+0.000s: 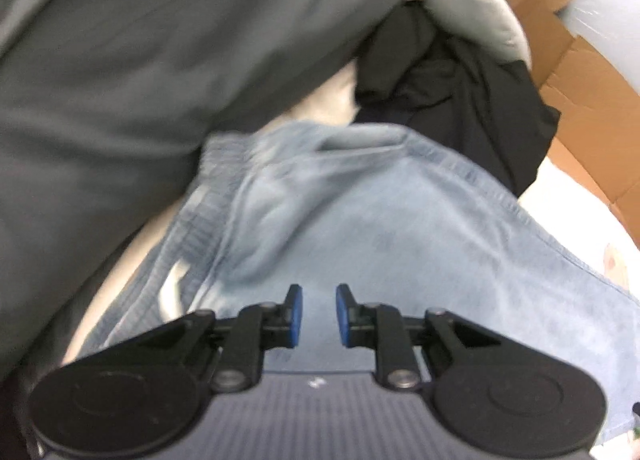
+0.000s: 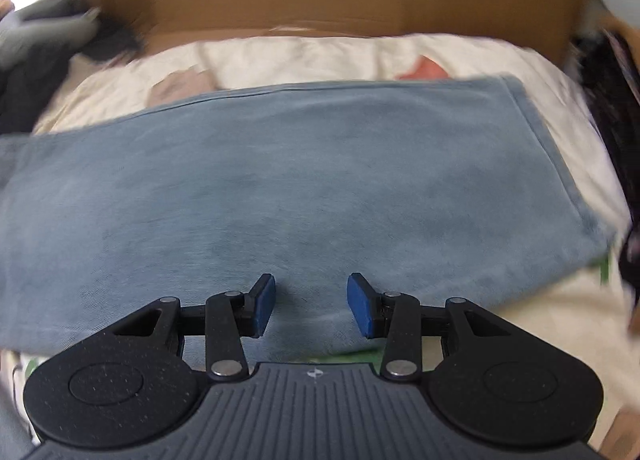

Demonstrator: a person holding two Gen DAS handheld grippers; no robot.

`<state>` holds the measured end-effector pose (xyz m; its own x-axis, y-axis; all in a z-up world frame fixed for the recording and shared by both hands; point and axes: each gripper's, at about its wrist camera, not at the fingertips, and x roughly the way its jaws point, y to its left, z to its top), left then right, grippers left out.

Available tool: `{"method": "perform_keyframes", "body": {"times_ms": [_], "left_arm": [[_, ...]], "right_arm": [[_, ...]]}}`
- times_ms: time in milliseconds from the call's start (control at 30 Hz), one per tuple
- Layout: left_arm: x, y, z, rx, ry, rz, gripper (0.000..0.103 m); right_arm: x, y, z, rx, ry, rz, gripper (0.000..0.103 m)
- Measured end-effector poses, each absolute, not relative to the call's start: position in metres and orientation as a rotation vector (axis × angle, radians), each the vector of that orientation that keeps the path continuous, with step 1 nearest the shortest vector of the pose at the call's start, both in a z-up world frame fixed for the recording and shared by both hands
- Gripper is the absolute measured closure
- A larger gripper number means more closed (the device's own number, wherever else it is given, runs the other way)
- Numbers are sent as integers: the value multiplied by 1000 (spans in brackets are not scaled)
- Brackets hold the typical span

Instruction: Fold clothes

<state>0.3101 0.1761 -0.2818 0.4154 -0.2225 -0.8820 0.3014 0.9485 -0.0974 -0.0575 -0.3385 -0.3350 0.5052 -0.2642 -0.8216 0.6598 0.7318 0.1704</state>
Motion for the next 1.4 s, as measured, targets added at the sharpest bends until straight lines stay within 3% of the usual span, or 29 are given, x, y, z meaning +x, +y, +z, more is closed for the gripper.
{"method": "perform_keyframes", "body": {"times_ms": [500, 800, 1133, 1267, 1400], "left_arm": [[349, 176, -322, 83, 1027, -207, 84], [383, 180, -350, -28, 1022, -149, 92], [381, 169, -325, 6, 930, -167, 93], [397, 176, -344, -69, 962, -146, 100], [410, 173, -364, -57, 992, -125, 100]], "right_arm": [[-44, -326, -339, 423, 915, -682, 55], [-41, -333, -340, 431, 961, -647, 54], [-40, -334, -341, 414, 967, -632, 53], [-40, -335, -341, 411, 967, -625, 53], [-39, -337, -341, 408, 976, -616, 52]]}}
